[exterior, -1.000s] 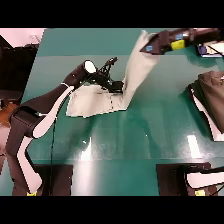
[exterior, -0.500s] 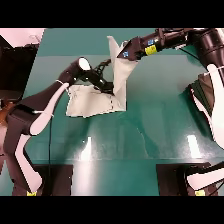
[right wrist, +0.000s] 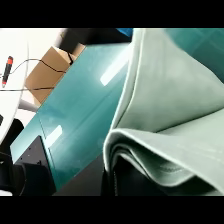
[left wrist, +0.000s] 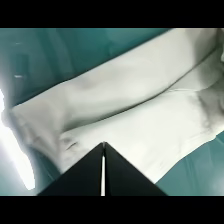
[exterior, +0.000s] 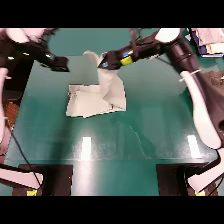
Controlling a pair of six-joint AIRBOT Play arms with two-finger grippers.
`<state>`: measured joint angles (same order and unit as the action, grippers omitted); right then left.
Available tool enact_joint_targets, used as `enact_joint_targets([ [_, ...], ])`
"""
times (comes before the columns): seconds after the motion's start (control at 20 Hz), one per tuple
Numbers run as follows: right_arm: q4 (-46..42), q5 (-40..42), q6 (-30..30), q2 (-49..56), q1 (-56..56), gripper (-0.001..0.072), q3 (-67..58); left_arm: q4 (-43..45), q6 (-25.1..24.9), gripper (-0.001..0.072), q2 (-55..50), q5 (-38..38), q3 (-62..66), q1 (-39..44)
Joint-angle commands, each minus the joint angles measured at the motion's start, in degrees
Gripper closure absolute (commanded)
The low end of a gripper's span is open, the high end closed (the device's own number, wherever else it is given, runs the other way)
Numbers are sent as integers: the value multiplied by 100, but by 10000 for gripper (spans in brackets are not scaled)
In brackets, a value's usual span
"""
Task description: Fold the shirts.
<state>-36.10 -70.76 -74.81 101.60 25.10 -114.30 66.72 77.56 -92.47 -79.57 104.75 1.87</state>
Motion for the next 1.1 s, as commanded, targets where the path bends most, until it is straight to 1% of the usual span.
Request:
enact_joint_targets([
  [0.0, 11, 785, 363, 673, 577, 690, -258, 205, 4, 684, 623, -203, 0, -560],
  [0.05, 28, 966, 551, 944, 761, 619, -442, 205, 4, 684, 708, -238, -2, -608],
  [0.1, 107, 1152, 636, 1209, 957, 368, -581, 219, 2, 684, 752, -262, 0, -608],
  [0.15, 308, 1353, 638, 1412, 1115, 178, -645, 181, 2, 684, 778, -295, 0, -605],
  [0.2, 667, 1488, 695, 1528, 1233, 114, -610, 133, 4, 684, 778, -345, 0, -601],
  [0.25, 938, 1515, 859, 1497, 1283, 115, -450, 136, 2, 684, 774, -400, -2, -601],
  [0.3, 922, 1475, 890, 1364, 1261, 117, -232, 144, 2, 684, 776, -435, 0, -601],
  [0.35, 769, 1250, 885, 1165, 1152, 119, 26, 149, 0, 684, 776, -483, 0, -603],
  [0.4, 577, 874, 833, 973, 1003, 140, 245, 149, -2, 684, 776, -516, 0, -601],
  [0.55, -125, -203, 664, 278, 415, 143, 1172, 142, 2, 684, 776, -516, -2, -601],
  [0.65, -472, -435, 616, -212, -57, 143, 1932, 142, 0, 684, 776, -516, -2, -601],
  [0.75, -614, -282, 494, -658, -573, 143, 2721, 140, 2, 684, 776, -527, -2, -601],
  [0.85, -592, 103, 317, -968, -1084, 143, 3440, 129, 2, 684, 776, -531, -2, -601],
  [0.95, -533, 437, 153, -1043, -1438, 143, 3936, 63, 2, 684, 776, -531, -2, -601],
  [1.05, -323, 791, 142, -1034, -1569, 143, 4352, -44, 2, 684, 776, -529, -2, -601],
])
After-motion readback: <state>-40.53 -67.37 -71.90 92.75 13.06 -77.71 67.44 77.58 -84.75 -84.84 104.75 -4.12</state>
